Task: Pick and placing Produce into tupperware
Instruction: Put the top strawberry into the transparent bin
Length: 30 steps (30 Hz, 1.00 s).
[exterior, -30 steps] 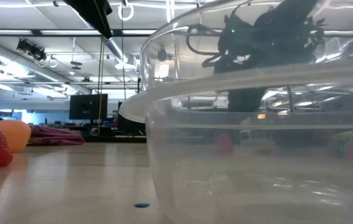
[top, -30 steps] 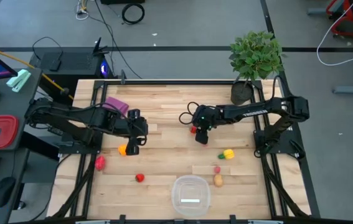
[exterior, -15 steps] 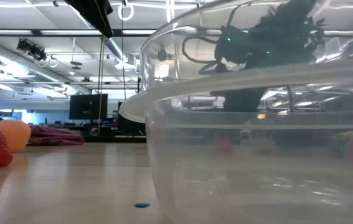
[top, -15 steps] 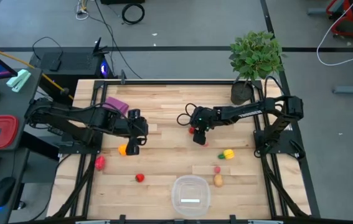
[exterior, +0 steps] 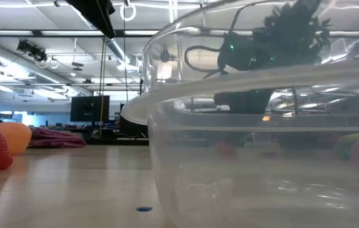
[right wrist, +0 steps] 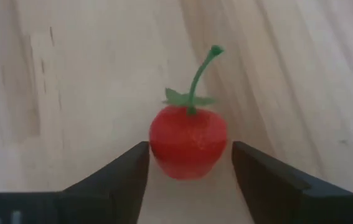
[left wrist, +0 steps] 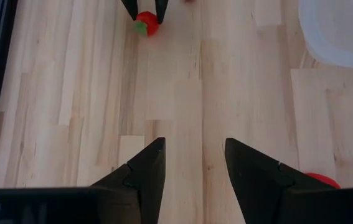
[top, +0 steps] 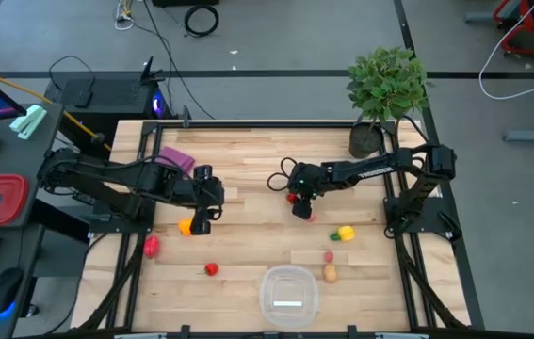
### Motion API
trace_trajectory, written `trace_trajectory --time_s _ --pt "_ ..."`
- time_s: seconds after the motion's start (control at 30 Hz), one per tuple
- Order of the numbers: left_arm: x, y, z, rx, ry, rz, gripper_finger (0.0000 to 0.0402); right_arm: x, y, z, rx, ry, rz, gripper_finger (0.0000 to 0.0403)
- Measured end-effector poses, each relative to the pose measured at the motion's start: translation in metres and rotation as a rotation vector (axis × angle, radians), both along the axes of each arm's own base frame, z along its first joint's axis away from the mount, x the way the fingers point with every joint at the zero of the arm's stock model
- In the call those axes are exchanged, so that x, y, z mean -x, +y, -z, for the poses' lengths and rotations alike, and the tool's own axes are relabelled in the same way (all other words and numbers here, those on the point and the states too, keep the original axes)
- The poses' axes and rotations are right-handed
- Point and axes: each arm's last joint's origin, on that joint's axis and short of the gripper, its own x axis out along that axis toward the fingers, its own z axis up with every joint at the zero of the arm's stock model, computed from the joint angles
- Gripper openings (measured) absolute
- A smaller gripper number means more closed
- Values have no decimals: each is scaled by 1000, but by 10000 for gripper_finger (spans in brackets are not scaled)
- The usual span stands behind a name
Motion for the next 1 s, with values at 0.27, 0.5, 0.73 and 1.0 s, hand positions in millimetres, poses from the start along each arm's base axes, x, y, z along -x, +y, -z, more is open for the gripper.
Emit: trace_trajectory --time_s 0.27,0.5,0.73,1.0 --pt "0 0 0 0 0 0 172 -4 -1 -3 39 -44 -1 298" --pt "0 0 0 0 0 0 172 -3 -1 -3 26 -41 18 287" --pt "0 0 0 2 -2 -3 172 -5 -2 5 13 -27 27 283" --pt "0 0 0 2 -1 -1 173 -10 -3 6 33 -66 26 283"
